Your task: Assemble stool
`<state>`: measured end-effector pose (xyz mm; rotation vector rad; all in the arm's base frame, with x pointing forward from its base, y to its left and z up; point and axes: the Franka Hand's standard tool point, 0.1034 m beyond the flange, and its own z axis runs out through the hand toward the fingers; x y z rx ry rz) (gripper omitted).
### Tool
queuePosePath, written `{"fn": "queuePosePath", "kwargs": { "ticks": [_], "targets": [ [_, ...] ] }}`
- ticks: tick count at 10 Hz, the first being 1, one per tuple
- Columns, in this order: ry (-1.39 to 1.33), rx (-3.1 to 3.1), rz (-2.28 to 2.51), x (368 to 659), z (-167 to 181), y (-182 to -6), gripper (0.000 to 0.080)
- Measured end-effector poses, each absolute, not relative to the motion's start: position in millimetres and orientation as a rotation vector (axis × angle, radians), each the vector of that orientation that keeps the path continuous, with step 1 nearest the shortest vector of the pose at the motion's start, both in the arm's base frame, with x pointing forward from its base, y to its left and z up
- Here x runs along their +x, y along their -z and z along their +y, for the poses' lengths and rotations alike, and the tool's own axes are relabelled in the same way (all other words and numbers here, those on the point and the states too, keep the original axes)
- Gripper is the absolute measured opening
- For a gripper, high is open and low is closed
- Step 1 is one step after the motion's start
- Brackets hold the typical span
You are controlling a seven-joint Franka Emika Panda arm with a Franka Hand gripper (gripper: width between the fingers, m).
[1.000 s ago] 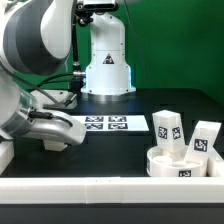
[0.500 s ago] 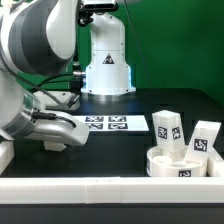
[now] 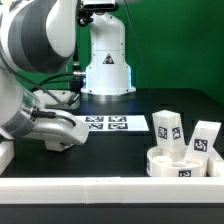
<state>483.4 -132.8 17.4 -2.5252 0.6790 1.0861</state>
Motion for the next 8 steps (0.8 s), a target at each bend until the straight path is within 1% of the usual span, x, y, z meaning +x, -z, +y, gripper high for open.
{"fn": "queuePosePath", "kwargs": {
  "ticks": [1, 2, 3, 4, 6, 7, 8],
  "targets": [
    [-1.097, -2.512, 0.658, 491.9, -127.7, -42.7, 0.0335],
    [-1.07, -2.53, 0.673, 503.6, -121.8, -60.2, 0.0335],
    [-1.061, -2.544, 0.689, 509.1, -112.6, -71.4, 0.0337],
    [-1.048, -2.552, 0.761, 514.5, -100.6, -77.0, 0.0337],
    [-1.0, -2.578, 0.858, 532.3, -60.4, -90.1, 0.0337],
    [-0.993, -2.593, 0.845, 534.8, -54.0, -86.4, 0.0337],
    [-0.966, -2.604, 0.847, 537.1, -56.1, -84.7, 0.0337]
  ]
}}
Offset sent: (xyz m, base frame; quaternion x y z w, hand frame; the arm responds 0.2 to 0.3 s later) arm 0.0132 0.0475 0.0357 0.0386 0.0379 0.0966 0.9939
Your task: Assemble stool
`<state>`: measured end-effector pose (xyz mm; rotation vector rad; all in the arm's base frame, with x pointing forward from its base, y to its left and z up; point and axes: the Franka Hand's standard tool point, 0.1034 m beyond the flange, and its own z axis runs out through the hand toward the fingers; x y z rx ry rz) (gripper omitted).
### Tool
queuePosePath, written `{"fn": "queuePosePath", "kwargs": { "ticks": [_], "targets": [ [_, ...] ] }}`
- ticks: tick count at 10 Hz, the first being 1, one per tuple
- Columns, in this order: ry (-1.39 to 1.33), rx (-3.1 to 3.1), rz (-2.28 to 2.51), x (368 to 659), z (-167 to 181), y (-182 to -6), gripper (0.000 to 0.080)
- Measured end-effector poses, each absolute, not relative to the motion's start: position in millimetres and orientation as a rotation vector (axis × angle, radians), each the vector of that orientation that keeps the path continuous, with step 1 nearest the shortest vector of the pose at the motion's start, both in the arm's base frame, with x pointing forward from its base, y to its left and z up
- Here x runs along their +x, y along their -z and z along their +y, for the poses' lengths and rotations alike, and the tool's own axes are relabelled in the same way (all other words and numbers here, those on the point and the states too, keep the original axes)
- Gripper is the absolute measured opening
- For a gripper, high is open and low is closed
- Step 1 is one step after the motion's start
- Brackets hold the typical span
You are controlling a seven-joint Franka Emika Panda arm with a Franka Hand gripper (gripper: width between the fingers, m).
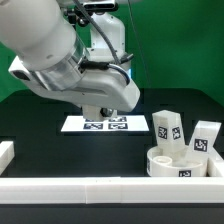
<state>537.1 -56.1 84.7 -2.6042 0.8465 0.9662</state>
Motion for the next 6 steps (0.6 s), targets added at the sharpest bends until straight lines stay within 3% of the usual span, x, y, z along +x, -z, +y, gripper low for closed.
{"fn": "queuePosePath", "kwargs": {
  "ticks": [2, 4, 6],
  "targets": [
    [-0.911, -2.631, 0.853, 543.9, -56.7, -82.1, 0.0337],
    [-0.691, -2.71, 0.888, 558.1, -54.0, -82.8, 0.0337],
    [-0.506, -2.763, 0.914, 563.8, -40.0, -94.2, 0.0337]
  ]
}}
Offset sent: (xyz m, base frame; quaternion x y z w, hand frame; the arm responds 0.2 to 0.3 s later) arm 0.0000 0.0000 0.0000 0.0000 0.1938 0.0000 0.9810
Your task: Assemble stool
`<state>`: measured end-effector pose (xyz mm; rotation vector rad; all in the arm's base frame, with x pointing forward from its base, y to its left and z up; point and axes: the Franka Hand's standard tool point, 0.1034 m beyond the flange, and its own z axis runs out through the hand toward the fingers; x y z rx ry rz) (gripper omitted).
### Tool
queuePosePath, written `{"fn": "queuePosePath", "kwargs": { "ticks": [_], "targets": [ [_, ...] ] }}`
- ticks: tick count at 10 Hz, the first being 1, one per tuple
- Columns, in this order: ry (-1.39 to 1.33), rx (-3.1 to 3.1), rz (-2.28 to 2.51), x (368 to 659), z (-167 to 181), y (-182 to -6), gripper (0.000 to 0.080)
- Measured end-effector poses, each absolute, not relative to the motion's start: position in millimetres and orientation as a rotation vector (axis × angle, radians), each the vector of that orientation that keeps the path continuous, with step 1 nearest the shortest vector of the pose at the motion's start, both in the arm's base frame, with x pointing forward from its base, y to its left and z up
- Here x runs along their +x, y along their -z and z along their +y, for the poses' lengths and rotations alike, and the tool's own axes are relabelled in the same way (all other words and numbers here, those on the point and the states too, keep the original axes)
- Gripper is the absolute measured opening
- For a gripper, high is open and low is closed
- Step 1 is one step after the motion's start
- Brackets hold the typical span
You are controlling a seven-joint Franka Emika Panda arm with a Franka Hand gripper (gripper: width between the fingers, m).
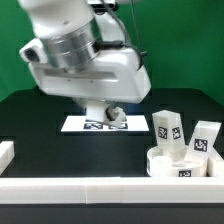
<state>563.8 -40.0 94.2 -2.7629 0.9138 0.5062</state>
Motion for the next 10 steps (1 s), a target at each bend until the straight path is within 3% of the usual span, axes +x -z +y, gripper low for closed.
{"fn": "queuePosePath", "kwargs": {
  "ticks": [3, 8, 10],
  "targets": [
    [-0.167, -2.831, 0.905, 582.2, -24.7, -109.1, 0.0337],
    [0.338, -2.882, 0.902, 598.3, -12.8, -105.1, 0.0337],
    [0.539, -2.894, 0.847, 607.3, 7.1, -105.5, 0.0337]
  ]
}}
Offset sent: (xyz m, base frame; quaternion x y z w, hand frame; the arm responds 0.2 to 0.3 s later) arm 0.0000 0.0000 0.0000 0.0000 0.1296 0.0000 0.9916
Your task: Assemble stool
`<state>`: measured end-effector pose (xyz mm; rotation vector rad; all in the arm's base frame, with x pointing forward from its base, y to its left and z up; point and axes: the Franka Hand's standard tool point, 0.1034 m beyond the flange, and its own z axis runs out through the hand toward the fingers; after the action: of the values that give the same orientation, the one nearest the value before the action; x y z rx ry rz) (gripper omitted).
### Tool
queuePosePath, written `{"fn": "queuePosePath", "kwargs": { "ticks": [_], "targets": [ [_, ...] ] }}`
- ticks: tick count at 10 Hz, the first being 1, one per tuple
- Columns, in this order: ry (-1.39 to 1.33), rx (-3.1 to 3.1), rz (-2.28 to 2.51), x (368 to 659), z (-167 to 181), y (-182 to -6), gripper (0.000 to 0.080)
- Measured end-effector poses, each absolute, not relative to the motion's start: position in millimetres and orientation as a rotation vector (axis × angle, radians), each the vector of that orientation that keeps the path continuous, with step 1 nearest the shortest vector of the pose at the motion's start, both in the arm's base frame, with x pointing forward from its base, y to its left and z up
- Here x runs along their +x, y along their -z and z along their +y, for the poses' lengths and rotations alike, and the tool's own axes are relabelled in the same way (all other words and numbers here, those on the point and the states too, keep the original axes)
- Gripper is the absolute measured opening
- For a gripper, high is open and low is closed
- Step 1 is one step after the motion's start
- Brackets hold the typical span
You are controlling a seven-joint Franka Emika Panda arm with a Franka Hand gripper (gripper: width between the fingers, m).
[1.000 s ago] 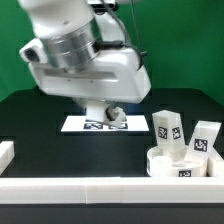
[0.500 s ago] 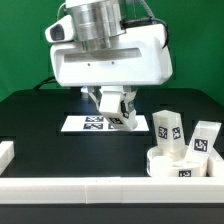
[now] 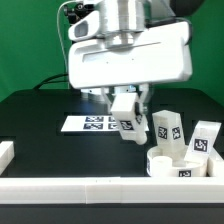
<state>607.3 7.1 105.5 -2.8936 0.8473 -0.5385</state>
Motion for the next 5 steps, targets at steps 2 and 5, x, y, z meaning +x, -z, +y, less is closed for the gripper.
{"fn": "queuePosePath", "kwargs": {
  "ticks": [2, 5],
  "targets": [
    [0.723, -2.886, 0.808, 613.1, 19.1, -103.6, 0.0337],
    [0.69, -2.901, 0.797, 609.8, 20.1, -98.7, 0.0337]
  ]
}}
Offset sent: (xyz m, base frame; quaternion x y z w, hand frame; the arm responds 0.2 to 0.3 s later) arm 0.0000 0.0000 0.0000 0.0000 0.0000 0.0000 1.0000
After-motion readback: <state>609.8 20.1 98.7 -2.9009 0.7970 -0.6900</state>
